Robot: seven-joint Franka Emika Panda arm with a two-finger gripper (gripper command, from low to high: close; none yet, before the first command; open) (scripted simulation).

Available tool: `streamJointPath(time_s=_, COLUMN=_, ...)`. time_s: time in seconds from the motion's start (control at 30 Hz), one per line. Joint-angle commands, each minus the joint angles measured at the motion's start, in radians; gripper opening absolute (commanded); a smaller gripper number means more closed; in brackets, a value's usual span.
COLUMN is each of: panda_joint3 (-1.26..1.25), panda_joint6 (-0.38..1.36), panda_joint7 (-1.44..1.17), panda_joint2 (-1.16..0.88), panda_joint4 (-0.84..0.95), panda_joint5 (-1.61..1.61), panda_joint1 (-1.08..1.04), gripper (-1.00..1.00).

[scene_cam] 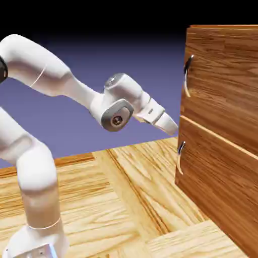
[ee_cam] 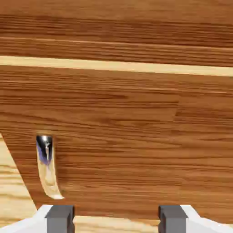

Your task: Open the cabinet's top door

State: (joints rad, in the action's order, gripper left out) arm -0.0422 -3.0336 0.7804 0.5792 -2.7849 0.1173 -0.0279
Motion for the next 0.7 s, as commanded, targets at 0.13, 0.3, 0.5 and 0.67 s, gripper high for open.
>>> streamJointPath(time_s=0.13, panda_joint3=-0.078, panda_joint6=0.006, panda_joint7=0.073, panda_joint2=0.017, panda_joint4=0.046, panda_joint5=0.218, panda_joint1=-0.074, gripper=0.0)
streamJointPath(time_s=0.3, panda_joint3=-0.156, panda_joint6=0.013, panda_joint7=0.146, panda_joint2=0.034, panda_joint4=0.093, panda_joint5=0.435, panda_joint1=-0.148, gripper=0.0)
streamJointPath(time_s=0.5, panda_joint3=-0.25, panda_joint6=0.02, panda_joint7=0.234, panda_joint2=0.055, panda_joint4=0.149, panda_joint5=0.696, panda_joint1=-0.237, gripper=0.0)
streamJointPath(time_s=0.67, panda_joint3=-0.328, panda_joint6=0.027, panda_joint7=0.307, panda_joint2=0.072, panda_joint4=0.195, panda_joint5=0.914, panda_joint1=-0.31, gripper=0.0)
